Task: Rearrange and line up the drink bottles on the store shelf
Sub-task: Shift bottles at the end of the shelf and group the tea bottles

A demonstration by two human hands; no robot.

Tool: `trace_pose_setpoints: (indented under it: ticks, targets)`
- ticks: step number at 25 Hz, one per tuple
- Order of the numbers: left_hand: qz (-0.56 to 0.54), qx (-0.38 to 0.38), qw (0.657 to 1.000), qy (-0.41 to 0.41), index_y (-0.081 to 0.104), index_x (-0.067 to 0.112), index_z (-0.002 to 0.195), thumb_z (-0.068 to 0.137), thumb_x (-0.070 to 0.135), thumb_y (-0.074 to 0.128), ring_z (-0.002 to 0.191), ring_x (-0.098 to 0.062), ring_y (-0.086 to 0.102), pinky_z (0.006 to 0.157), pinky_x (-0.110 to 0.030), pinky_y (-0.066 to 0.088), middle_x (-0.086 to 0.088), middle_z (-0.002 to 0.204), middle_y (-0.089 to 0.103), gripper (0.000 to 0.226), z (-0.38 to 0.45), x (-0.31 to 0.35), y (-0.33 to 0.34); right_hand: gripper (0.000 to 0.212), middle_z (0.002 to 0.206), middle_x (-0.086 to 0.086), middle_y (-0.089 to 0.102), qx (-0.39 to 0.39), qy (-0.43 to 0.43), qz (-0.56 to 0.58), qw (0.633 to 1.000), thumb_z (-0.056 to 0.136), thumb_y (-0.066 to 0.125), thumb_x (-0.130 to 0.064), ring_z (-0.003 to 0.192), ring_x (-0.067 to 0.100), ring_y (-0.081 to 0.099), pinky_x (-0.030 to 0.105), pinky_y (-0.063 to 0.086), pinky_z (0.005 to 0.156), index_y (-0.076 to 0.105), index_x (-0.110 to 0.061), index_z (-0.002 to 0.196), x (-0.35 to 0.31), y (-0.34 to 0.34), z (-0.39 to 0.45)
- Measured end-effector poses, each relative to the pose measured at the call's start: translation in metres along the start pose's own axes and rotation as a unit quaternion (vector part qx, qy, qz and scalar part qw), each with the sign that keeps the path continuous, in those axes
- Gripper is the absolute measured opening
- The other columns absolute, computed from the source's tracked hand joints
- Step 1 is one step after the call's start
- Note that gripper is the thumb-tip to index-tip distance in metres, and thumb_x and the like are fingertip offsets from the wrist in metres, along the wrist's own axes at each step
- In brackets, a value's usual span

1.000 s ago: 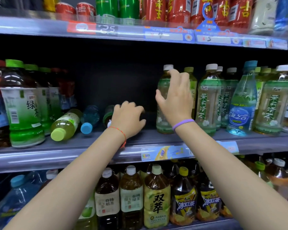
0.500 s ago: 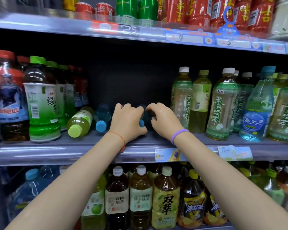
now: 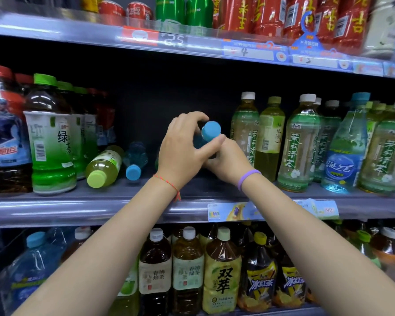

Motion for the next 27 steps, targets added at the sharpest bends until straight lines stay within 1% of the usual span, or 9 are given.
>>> trace_pose_setpoints:
  ticks: [5, 11, 15, 18, 20, 22, 23, 25, 27]
  targets:
    - [-0.065, -0.147, 0.97, -0.182, 0.054, 0.026, 0.128, 0.091, 0.047, 0.056, 0.107, -0.012, 0.058, 0.097, -0.037, 0.047, 0.005, 0.118, 0.063, 0.042, -0.016, -0.054, 0.037, 0.048, 0.108, 0.004, 0.067, 0.068, 0.04, -0.026, 0.997, 0.087, 0.066, -0.032, 0.093, 0.026, 0.065, 0.042, 0.055, 0.077, 0.04, -0.016, 0.125, 0.005, -0.029, 0.001]
    - [-0.074, -0.171, 0.955, -0.232, 0.053, 0.02, 0.135, 0.103, 0.039, 0.039, 0.107, -0.012, 0.052, 0.088, -0.027, 0.037, 0.006, 0.116, 0.059, 0.04, -0.011, -0.051, 0.043, 0.057, 0.095, 0.005, 0.064, 0.112, 0.06, -0.129, 0.983, 0.092, 0.059, -0.044, 0.082, 0.029, 0.063, 0.037, 0.05, 0.063, 0.036, -0.01, 0.13, -0.004, -0.037, 0.004]
    - [-0.048, -0.209, 0.947, -0.24, 0.052, 0.022, 0.137, 0.101, 0.038, 0.036, 0.106, -0.024, 0.059, 0.086, -0.031, 0.043, -0.006, 0.117, 0.065, 0.043, -0.01, -0.062, 0.054, 0.065, 0.098, 0.012, 0.064, 0.087, 0.116, -0.128, 0.981, 0.094, 0.057, -0.047, 0.084, 0.032, 0.065, 0.035, 0.046, 0.062, 0.035, -0.003, 0.137, 0.003, -0.032, 0.015]
    - [0.1, -0.268, 0.939, -0.191, 0.046, 0.027, 0.141, 0.091, 0.03, 0.037, 0.114, -0.032, 0.051, 0.094, -0.037, 0.039, -0.013, 0.117, 0.064, 0.051, -0.01, -0.074, 0.057, 0.062, 0.101, 0.015, 0.065, 0.06, 0.159, -0.078, 0.982, 0.094, 0.057, -0.049, 0.081, 0.034, 0.067, 0.039, 0.053, 0.064, 0.038, -0.003, 0.131, 0.011, -0.022, 0.022]
    - [0.2, -0.317, 0.916, -0.144, 0.056, 0.03, 0.132, 0.089, 0.031, 0.046, 0.123, -0.029, 0.044, 0.1, -0.04, 0.033, -0.008, 0.124, 0.061, 0.044, -0.014, -0.078, 0.054, 0.061, 0.112, 0.018, 0.062, 0.073, 0.169, -0.087, 0.979, 0.095, 0.058, -0.045, 0.094, 0.036, 0.065, 0.037, 0.049, 0.069, 0.037, -0.003, 0.134, 0.009, -0.021, 0.021]
    - [0.219, -0.343, 0.906, -0.118, 0.063, 0.03, 0.123, 0.086, 0.035, 0.057, 0.123, -0.03, 0.042, 0.101, -0.039, 0.037, -0.007, 0.126, 0.055, 0.038, -0.02, -0.082, 0.05, 0.065, 0.129, 0.02, 0.051, 0.116, 0.138, -0.16, 0.971, 0.097, 0.059, -0.033, 0.101, 0.038, 0.063, 0.037, 0.046, 0.072, 0.027, -0.006, 0.146, -0.004, -0.021, 0.017]
    - [0.212, -0.339, 0.909, -0.121, 0.063, 0.029, 0.122, 0.084, 0.037, 0.062, 0.121, -0.031, 0.043, 0.1, -0.038, 0.041, -0.009, 0.125, 0.052, 0.04, -0.022, -0.082, 0.045, 0.066, 0.134, 0.019, 0.044, 0.141, 0.108, -0.206, 0.962, 0.096, 0.059, -0.022, 0.09, 0.038, 0.064, 0.037, 0.045, 0.065, 0.023, -0.009, 0.15, -0.014, -0.02, 0.014]
    - [0.223, -0.301, 0.919, -0.123, 0.061, 0.027, 0.121, 0.08, 0.044, 0.067, 0.114, -0.031, 0.049, 0.089, -0.038, 0.048, -0.009, 0.119, 0.046, 0.046, -0.022, -0.081, 0.03, 0.069, 0.13, 0.017, 0.039, 0.181, 0.047, -0.274, 0.943, 0.09, 0.055, -0.006, 0.064, 0.035, 0.055, 0.035, 0.035, 0.053, 0.026, -0.016, 0.151, -0.032, -0.014, 0.007]
    - [0.283, -0.287, 0.911, -0.087, 0.057, 0.026, 0.118, 0.078, 0.05, 0.067, 0.107, -0.029, 0.056, 0.076, -0.036, 0.046, -0.007, 0.115, 0.05, 0.048, -0.022, -0.074, 0.019, 0.054, 0.119, 0.012, 0.045, 0.164, 0.001, -0.274, 0.948, 0.09, 0.052, -0.007, 0.063, 0.036, 0.055, 0.035, 0.035, 0.05, 0.04, -0.02, 0.141, -0.041, -0.002, 0.002]
Point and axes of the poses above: each hand's wrist, its own z-axis towards the middle knuckle, its own y-axis out of the palm, x = y × z, the point moved 9 cm from there along z, towards the middle knuckle
